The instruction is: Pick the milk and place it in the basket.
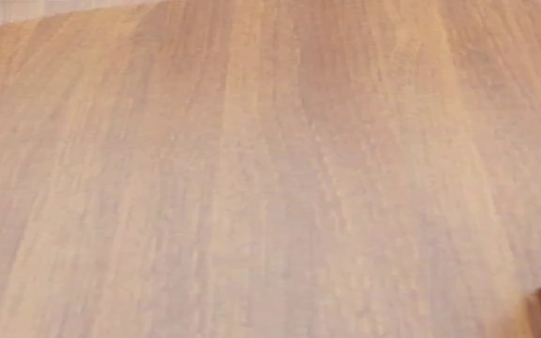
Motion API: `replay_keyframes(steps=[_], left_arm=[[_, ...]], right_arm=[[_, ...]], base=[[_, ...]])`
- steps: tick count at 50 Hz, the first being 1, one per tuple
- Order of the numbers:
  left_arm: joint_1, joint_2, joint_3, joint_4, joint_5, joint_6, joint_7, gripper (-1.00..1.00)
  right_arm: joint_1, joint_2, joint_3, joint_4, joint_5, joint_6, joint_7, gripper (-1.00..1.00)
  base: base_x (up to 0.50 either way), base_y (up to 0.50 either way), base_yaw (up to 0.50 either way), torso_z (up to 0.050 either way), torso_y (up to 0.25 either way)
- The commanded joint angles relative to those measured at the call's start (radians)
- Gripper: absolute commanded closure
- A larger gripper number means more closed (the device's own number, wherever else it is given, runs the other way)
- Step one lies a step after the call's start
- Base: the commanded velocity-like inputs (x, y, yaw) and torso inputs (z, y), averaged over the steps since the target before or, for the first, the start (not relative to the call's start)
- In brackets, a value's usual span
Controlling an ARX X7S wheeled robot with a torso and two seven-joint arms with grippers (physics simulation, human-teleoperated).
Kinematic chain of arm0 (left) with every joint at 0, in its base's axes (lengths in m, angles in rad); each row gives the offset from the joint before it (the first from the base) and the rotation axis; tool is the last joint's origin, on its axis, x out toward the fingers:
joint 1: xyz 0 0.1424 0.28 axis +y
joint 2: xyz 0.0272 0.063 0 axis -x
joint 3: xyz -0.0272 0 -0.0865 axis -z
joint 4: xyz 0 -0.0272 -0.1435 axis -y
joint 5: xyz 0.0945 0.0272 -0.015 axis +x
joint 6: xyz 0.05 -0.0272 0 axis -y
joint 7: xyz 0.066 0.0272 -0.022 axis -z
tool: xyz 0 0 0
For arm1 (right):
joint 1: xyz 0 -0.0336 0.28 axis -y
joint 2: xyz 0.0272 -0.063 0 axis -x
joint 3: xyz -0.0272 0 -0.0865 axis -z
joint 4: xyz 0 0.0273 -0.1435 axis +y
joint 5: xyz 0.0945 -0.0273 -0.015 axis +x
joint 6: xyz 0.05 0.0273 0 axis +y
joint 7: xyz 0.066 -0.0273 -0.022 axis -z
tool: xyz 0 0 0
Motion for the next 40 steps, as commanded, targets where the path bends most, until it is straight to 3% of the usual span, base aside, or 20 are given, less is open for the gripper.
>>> replay_keyframes(steps=[1, 9, 14, 16, 28, 40], left_arm=[[0.002, -0.001, 0.003, 0.000, 0.002, 0.003, 0.000, -1.00], [0.003, 0.000, -0.001, -0.001, -0.006, 0.002, -0.004, -1.00], [0.004, -0.002, -0.004, 0.000, -0.006, 0.003, -0.004, -1.00], [0.005, -0.003, -0.004, 0.000, -0.006, 0.004, -0.004, -1.00], [0.008, -0.004, -0.004, 0.001, -0.004, 0.007, -0.005, -1.00], [0.007, -0.007, -0.003, 0.001, -0.008, 0.007, -0.008, -1.00]], right_arm=[[0.003, -0.001, 0.015, 0.000, -0.001, -0.024, -0.031, 1.00], [0.001, 0.002, -0.039, 0.000, 0.039, -0.061, -0.083, 1.00], [0.007, 0.014, -0.223, 0.000, 0.207, -0.090, -0.084, 1.00], [0.017, 0.021, -0.371, -0.001, 0.331, -0.123, -0.084, 1.00], [0.042, 0.025, -0.627, -0.001, 0.544, -0.174, -0.084, 1.00], [0.043, 0.040, -0.603, -0.001, 0.511, -0.151, -0.083, 1.00]], base=[[0.00, 0.00, 0.00, 0.000, 0.000], [0.00, 0.00, 0.00, 0.000, 0.002], [0.00, 0.00, 0.00, 0.000, 0.000], [0.00, 0.00, 0.00, 0.000, 0.000], [0.00, 0.00, 0.00, 0.000, 0.002], [0.00, 0.00, 0.00, 0.000, 0.001]])
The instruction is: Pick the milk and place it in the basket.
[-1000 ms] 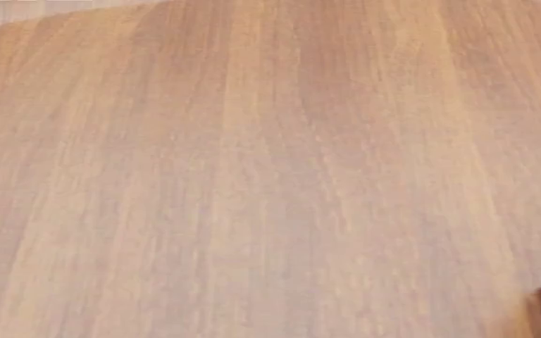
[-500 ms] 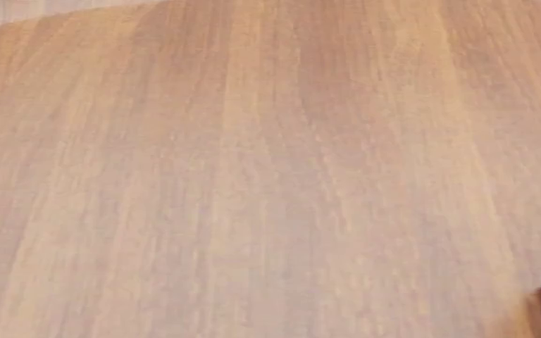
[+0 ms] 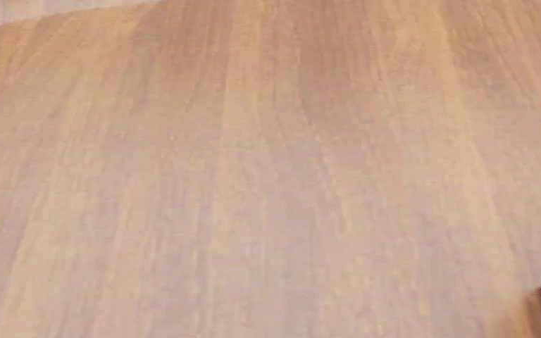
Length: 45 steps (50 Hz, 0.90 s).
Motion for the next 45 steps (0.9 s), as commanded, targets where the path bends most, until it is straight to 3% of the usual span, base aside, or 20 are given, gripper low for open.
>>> replay_keyframes(steps=[1, 22, 34, 45], left_arm=[[0.000, -0.003, 0.001, 0.000, -0.001, 0.001, -0.002, -1.00], [0.001, -0.007, 0.012, -0.002, 0.005, 0.006, -0.003, -1.00], [0.004, -0.011, 0.009, -0.002, 0.001, 0.010, -0.004, -1.00], [0.003, -0.011, 0.006, -0.004, -0.005, 0.011, -0.009, -1.00]], right_arm=[[0.019, 0.007, -0.035, -0.001, 0.045, -0.016, -0.008, 1.00], [0.026, 0.013, -0.094, -0.001, 0.095, -0.029, -0.008, 1.00], [0.029, 0.014, -0.134, -0.001, 0.131, -0.039, -0.008, 1.00], [0.029, 0.023, -0.162, -0.001, 0.143, -0.044, -0.008, 1.00]], base=[[0.00, 0.00, 0.00, 0.000, 0.000], [0.00, 0.00, 0.00, 0.001, 0.001], [0.00, 0.00, 0.00, 0.000, -0.232], [0.00, 0.00, 0.00, 0.000, -0.004]])
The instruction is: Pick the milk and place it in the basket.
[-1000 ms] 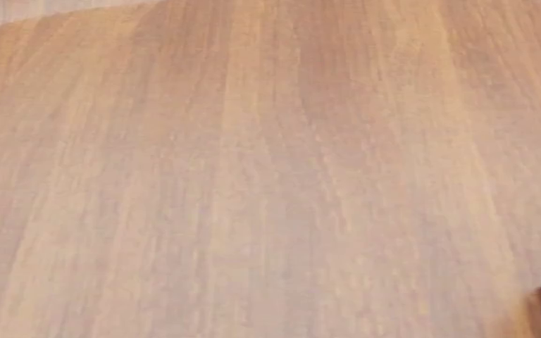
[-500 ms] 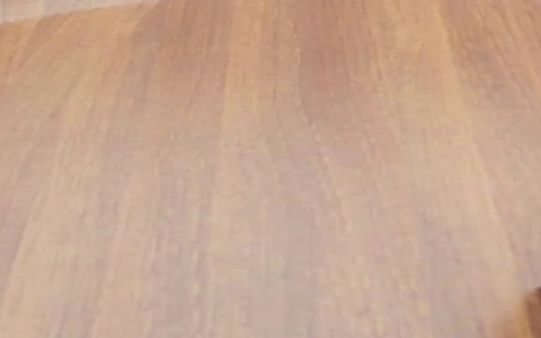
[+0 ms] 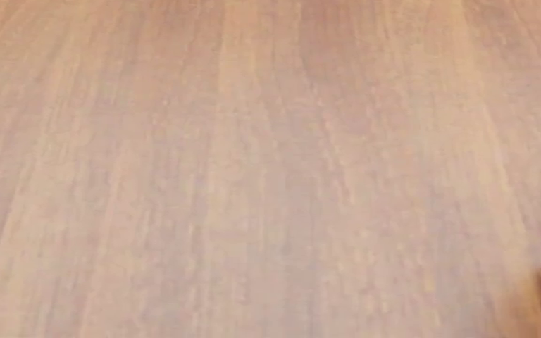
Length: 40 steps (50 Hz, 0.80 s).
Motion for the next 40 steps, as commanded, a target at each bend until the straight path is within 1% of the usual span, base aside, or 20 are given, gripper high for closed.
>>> replay_keyframes(steps=[1, 5, 12, 20, 29, 37, 40], left_arm=[[0.001, -0.002, 0.000, 0.000, 0.000, 0.003, -0.002, -1.00], [0.002, -0.006, 0.004, 0.001, 0.005, 0.004, 0.000, -1.00], [0.003, -0.006, 0.006, 0.000, 0.004, 0.005, -0.001, -1.00], [0.001, -0.004, -0.001, -0.002, -0.011, 0.005, -0.007, -1.00], [0.003, -0.010, 0.009, 0.000, 0.006, 0.009, -0.004, -1.00], [0.004, -0.008, 0.007, 0.000, 0.003, 0.014, -0.005, -1.00], [0.002, -0.007, 0.000, -0.003, -0.012, 0.008, -0.012, -1.00]], right_arm=[[0.014, 0.006, -0.006, -0.001, 0.018, -0.020, -0.007, 1.00], [0.016, 0.006, -0.011, -0.001, 0.022, -0.020, -0.007, 1.00], [0.020, 0.007, -0.022, -0.001, 0.024, -0.022, -0.007, 1.00], [0.020, 0.012, -0.012, -0.001, 0.011, -0.019, -0.006, 1.00], [0.017, 0.015, -0.042, -0.001, 0.037, -0.027, -0.007, 1.00], [0.018, 0.017, -0.042, -0.001, 0.035, -0.025, -0.006, 1.00], [0.017, 0.018, -0.049, -0.001, 0.037, -0.029, -0.007, 1.00]], base=[[0.00, 0.00, 0.00, 0.000, 0.000], [0.00, 0.00, 0.00, 0.000, 0.000], [0.00, 0.00, 0.00, 0.000, -0.230], [0.00, 0.00, 0.00, 0.000, 0.000], [0.00, 0.00, 0.00, 0.000, -0.009], [0.00, 0.00, 0.00, 0.000, -0.241], [0.00, 0.00, 0.00, 0.000, -0.005]])
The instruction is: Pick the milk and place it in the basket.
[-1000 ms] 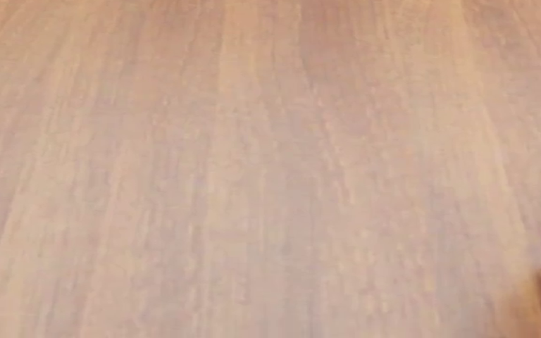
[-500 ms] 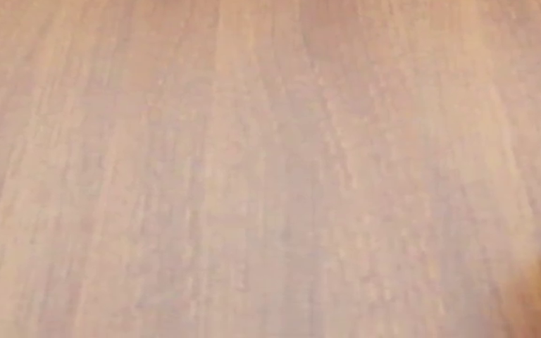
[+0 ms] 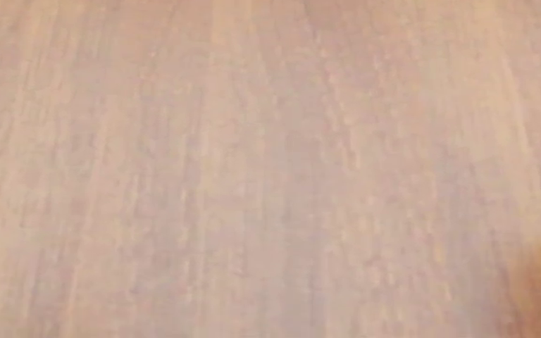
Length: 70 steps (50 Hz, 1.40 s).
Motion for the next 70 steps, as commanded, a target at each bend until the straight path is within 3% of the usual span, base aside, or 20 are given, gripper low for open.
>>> replay_keyframes(steps=[1, 21, 22, 44, 48, 52, 62, 65, 70], left_arm=[[-0.001, 0.001, -0.006, -0.002, -0.013, -0.001, -0.007, -1.00], [-0.001, 0.007, -0.015, -0.011, -0.036, 0.001, -0.017, -1.00], [0.000, 0.003, -0.018, -0.008, -0.041, -0.001, -0.016, -1.00], [0.000, -0.006, -0.005, -0.007, -0.023, 0.005, -0.014, -1.00], [0.001, -0.007, -0.006, -0.007, -0.024, 0.006, -0.015, -1.00], [0.004, -0.006, -0.005, -0.007, -0.023, 0.007, -0.015, -1.00], [0.003, -0.008, -0.005, -0.008, -0.025, 0.008, -0.017, -1.00], [0.002, -0.008, -0.002, -0.008, -0.024, 0.009, -0.017, -1.00], [0.002, -0.009, 0.001, -0.005, -0.024, 0.007, -0.020, -1.00]], right_arm=[[0.016, 0.002, -0.003, 0.000, 0.012, -0.015, -0.007, 1.00], [0.016, 0.002, 0.017, 0.000, -0.002, -0.021, -0.007, 1.00], [0.014, 0.003, 0.024, 0.000, -0.013, -0.024, -0.007, -1.00], [0.023, 0.004, -0.052, 0.000, 0.056, -0.037, -0.007, -1.00], [0.024, 0.004, -0.016, 0.000, 0.022, -0.030, -0.006, -1.00], [0.025, 0.001, 0.131, 0.000, -0.134, -0.013, 0.000, -1.00], [0.028, -0.021, 0.697, 0.000, -0.670, 0.055, 0.041, -1.00], [0.029, -0.030, 0.876, 0.000, -0.833, 0.055, 0.063, -1.00], [0.029, -0.084, 1.290, 0.000, -1.206, 0.005, 0.016, -1.00]], base=[[0.00, 0.00, 0.00, 0.000, 0.000], [0.00, 0.00, 0.00, 0.000, 0.000], [0.00, 0.00, 0.00, 0.000, 0.000], [0.00, 0.00, 0.00, 0.000, 0.000], [0.00, 0.00, 0.00, 0.000, 0.000], [0.00, 0.00, 0.00, 0.000, 0.000], [0.00, 0.00, 0.00, 0.000, 0.000], [0.00, 0.00, 0.00, 0.000, 0.000], [0.00, 0.00, 0.00, 0.000, 0.000]])
